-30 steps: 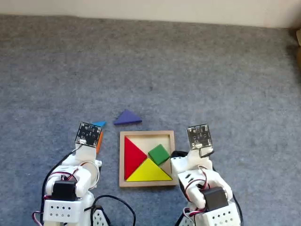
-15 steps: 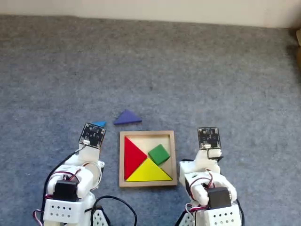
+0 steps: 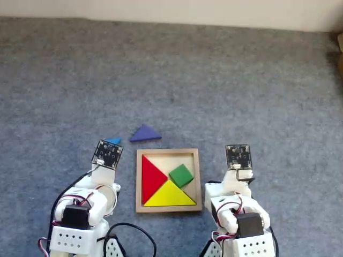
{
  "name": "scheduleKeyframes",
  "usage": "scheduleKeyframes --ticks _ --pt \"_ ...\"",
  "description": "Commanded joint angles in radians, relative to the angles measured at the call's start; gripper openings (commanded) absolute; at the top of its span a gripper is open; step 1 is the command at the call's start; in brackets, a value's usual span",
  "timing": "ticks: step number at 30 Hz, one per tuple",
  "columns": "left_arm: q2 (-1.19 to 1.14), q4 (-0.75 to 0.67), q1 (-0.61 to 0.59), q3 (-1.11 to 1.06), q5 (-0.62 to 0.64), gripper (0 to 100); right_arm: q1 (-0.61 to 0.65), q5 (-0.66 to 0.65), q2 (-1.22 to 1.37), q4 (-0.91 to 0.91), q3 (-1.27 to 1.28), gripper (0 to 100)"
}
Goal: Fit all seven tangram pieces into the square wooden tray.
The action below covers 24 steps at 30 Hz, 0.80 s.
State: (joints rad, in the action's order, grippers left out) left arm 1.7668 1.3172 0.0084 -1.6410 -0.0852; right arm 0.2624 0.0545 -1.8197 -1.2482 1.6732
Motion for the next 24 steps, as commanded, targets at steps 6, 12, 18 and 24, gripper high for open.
scheduleKeyframes --ticks 6,12,18,24 --pt "0.05 -0.127 -0.234 0.165 -0.229 1 -0.013 -0.014 -0.018 -0.005 0.137 0.5" --pt "0.045 -0.141 -0.255 0.213 -0.345 1 -0.015 -0.014 -0.018 -0.005 0.136 0.5" --pt "0.041 -0.074 -0.254 0.338 -0.345 7 -0.015 -0.014 -0.018 -0.005 0.136 0.5" --pt "-0.17 -0.049 -0.254 0.438 -0.341 16 -0.015 -0.014 -0.018 -0.005 0.136 0.5"
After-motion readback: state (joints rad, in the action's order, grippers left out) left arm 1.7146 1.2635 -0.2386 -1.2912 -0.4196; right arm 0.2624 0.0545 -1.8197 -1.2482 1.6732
